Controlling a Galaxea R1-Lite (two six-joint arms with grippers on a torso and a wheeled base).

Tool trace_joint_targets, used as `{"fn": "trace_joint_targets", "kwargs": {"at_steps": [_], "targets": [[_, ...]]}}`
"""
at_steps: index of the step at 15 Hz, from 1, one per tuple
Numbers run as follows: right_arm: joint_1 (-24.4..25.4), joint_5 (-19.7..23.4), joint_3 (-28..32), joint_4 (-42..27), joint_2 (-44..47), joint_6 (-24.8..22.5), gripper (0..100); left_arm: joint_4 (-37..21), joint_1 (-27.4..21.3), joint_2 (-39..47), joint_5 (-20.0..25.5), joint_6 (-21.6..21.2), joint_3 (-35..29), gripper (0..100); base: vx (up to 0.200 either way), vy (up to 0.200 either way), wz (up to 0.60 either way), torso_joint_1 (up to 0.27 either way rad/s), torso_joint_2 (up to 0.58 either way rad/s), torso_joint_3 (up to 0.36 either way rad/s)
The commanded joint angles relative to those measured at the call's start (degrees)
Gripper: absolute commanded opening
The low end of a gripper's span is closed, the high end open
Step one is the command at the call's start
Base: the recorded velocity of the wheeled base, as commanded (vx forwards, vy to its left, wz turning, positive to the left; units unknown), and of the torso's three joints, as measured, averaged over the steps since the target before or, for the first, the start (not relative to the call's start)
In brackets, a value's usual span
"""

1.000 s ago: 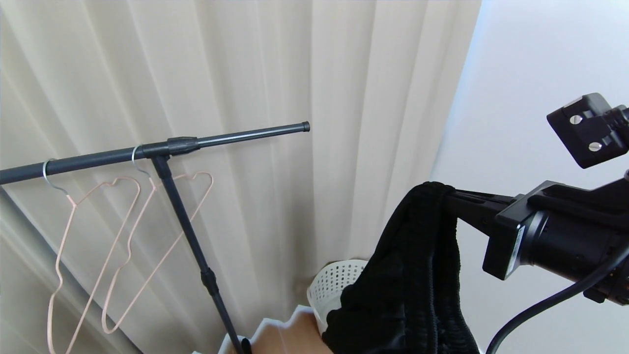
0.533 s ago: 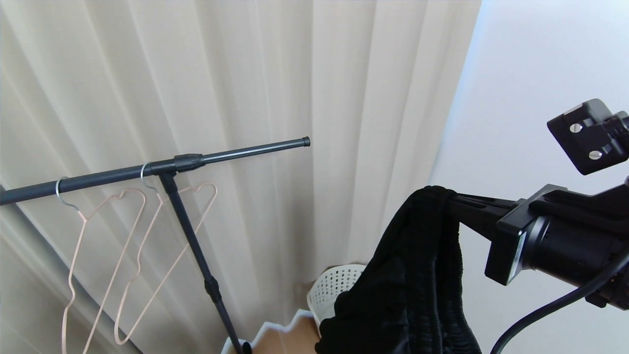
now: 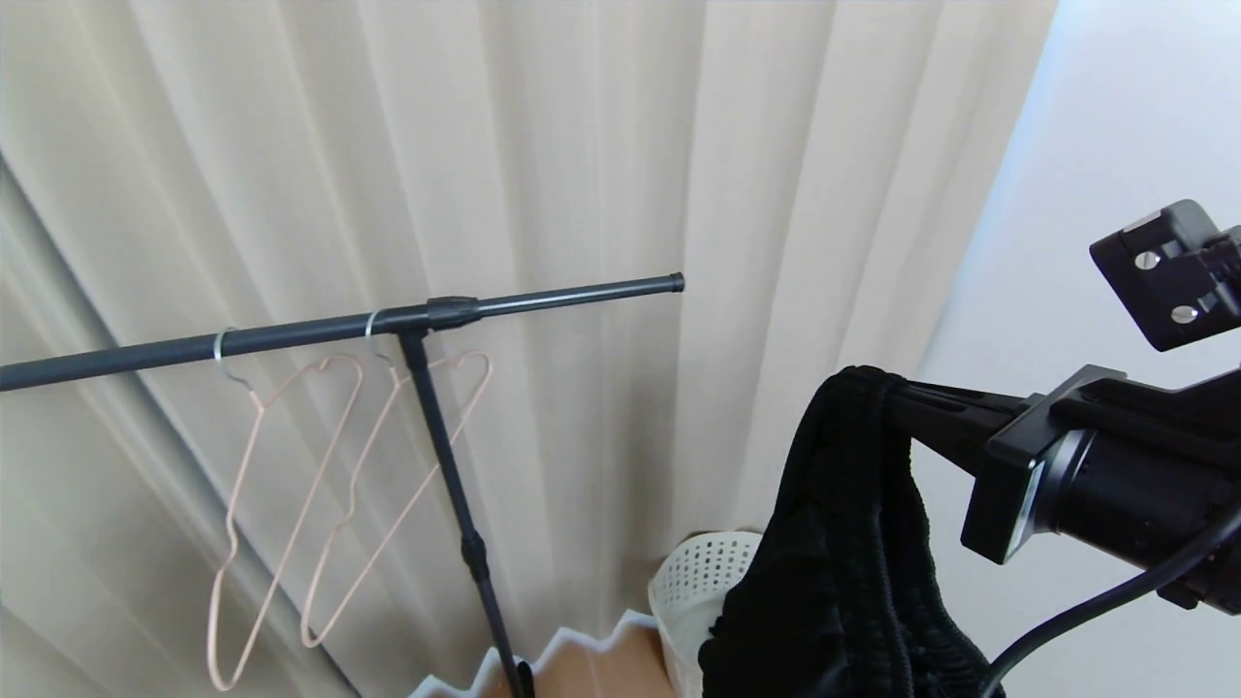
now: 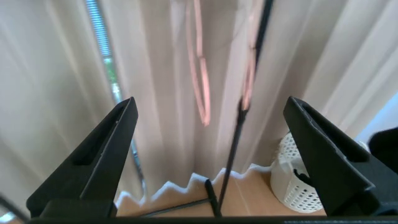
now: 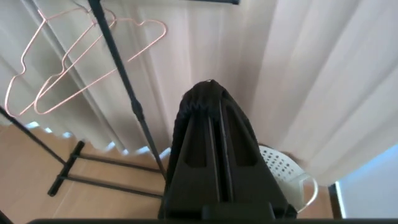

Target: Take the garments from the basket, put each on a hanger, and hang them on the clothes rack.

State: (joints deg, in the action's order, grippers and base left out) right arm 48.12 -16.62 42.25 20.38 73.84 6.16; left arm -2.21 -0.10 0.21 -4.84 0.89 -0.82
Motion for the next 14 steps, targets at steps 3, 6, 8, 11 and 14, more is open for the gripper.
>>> {"fn": "trace_joint_targets", "kwargs": {"at_steps": [3, 6, 8, 11, 14], "targets": [[0.05, 0.0, -0.07, 0.01, 0.08, 0.0, 0, 0.01, 0.01, 0.06, 0.01, -0.01, 0.03, 100, 0.0, 0.0, 0.6, 0.005, 0.0, -0.002], [0.05, 0.09, -0.42, 0.1, 0.08, 0.08, 0, 0.01, 0.01, 0.06, 0.09, -0.1, 0.11, 100, 0.0, 0.0, 0.6, 0.005, 0.0, -0.001], [0.05, 0.09, -0.86, 1.59, 0.08, 0.0, 0, -0.08, 0.01, 0.06, 0.09, -0.19, 0.11, 100, -0.1, 0.1, 0.0, -0.001, 0.0, 0.001], [-0.04, 0.09, -1.82, 3.44, 0.08, -1.23, 0, -0.08, 0.01, 0.06, 0.09, -0.19, 0.11, 100, -0.2, 0.2, 0.0, 0.007, 0.0, 0.002], [-0.3, 0.09, -1.91, 3.44, 0.08, -1.59, 0, -0.08, 0.01, 0.06, 0.09, -0.1, 0.11, 100, -0.2, 0.2, 0.0, -0.009, 0.0, 0.002]]}}
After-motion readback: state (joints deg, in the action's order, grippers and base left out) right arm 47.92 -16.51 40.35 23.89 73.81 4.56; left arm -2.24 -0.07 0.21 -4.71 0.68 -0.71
